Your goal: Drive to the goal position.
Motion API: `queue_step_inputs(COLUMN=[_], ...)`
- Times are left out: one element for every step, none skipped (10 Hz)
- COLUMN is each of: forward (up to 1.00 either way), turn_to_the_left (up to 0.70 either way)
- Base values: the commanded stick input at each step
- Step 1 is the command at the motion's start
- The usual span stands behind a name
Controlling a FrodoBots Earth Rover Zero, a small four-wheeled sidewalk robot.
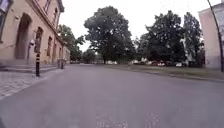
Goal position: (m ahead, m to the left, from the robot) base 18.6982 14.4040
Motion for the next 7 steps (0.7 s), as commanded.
queue_step_inputs(forward=[0.45,0.45,0.45,0.45,0.45,0.45,0.45], turn_to_the_left=[0.0,0.0,0.0,0.0,0.0,0.0,0.0])
